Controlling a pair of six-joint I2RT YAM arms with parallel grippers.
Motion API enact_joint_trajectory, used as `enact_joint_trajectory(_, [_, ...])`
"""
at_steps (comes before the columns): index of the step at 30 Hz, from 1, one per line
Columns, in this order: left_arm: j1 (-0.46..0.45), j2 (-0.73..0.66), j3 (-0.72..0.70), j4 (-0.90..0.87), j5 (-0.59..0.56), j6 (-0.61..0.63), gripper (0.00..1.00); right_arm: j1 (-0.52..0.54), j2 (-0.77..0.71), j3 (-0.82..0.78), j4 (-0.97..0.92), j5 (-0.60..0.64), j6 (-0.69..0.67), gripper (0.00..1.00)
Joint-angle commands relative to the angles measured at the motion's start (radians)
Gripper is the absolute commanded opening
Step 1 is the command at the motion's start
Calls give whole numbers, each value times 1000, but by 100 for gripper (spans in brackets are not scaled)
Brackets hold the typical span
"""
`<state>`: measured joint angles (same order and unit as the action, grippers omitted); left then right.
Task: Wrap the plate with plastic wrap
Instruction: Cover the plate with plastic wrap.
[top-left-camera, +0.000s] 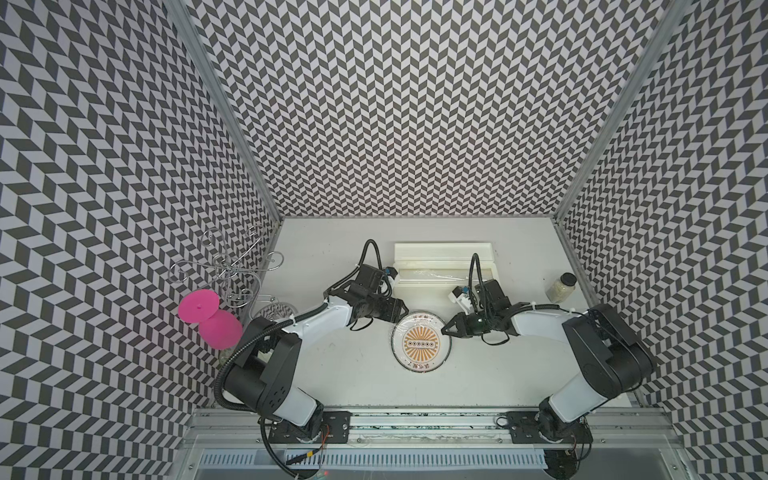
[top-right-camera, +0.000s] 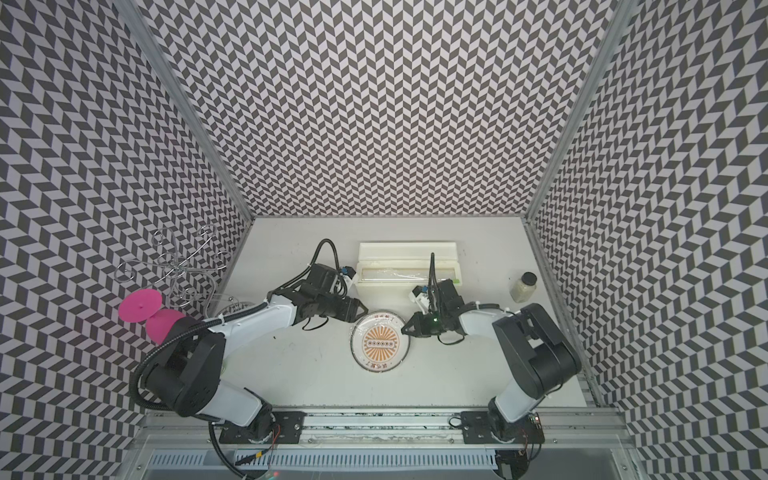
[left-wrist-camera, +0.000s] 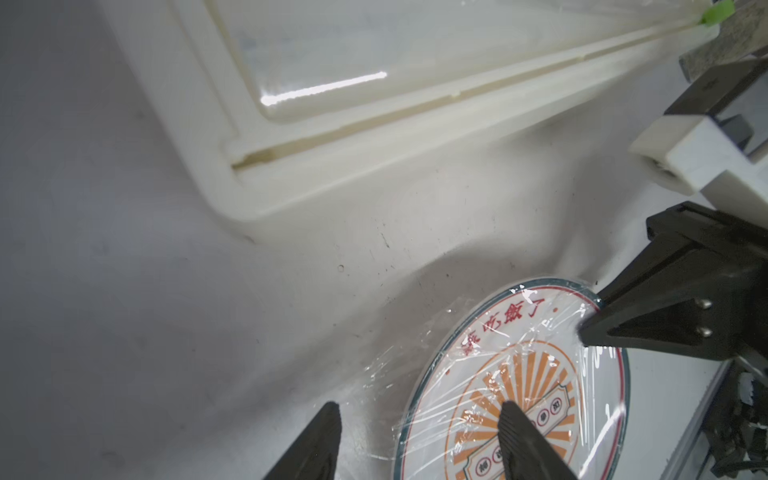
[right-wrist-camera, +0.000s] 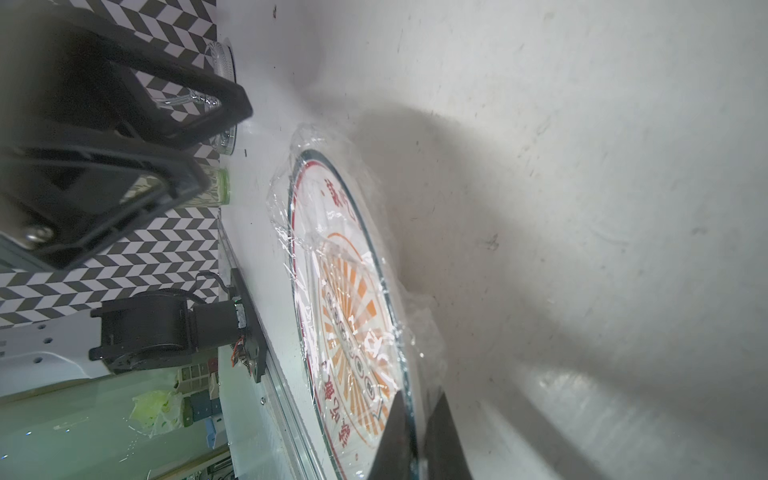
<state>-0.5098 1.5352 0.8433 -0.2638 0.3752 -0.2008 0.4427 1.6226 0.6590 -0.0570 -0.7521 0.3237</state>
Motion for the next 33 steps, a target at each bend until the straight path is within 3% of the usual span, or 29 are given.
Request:
enact_joint_trajectory(1, [-10, 21, -19, 27, -10, 35, 63, 2, 5, -13, -2, 35, -19, 0])
enact_joint_trajectory(12, [-9, 108, -77, 72, 125, -7, 63, 1, 0, -73, 128, -62, 86, 0])
enact_joint_trajectory(17, [21, 133, -101, 103, 269, -72, 61, 0, -16, -127, 248, -120, 183, 0])
enact_joint_trajectory(20, [54, 108, -126, 131, 350, -124, 59, -11, -30, -168, 346, -159, 255, 0])
enact_joint_trajectory(24, [70, 66, -117, 104, 358, -129, 58, -36, -52, -211, 440, -208, 324, 0])
enact_joint_trajectory(30, [51, 60, -103, 89, 401, -131, 55, -58, -97, -210, 442, -231, 349, 0])
enact_joint_trajectory(33, [46, 29, -104, 133, 479, -161, 51, -63, -119, -198, 421, -216, 354, 0])
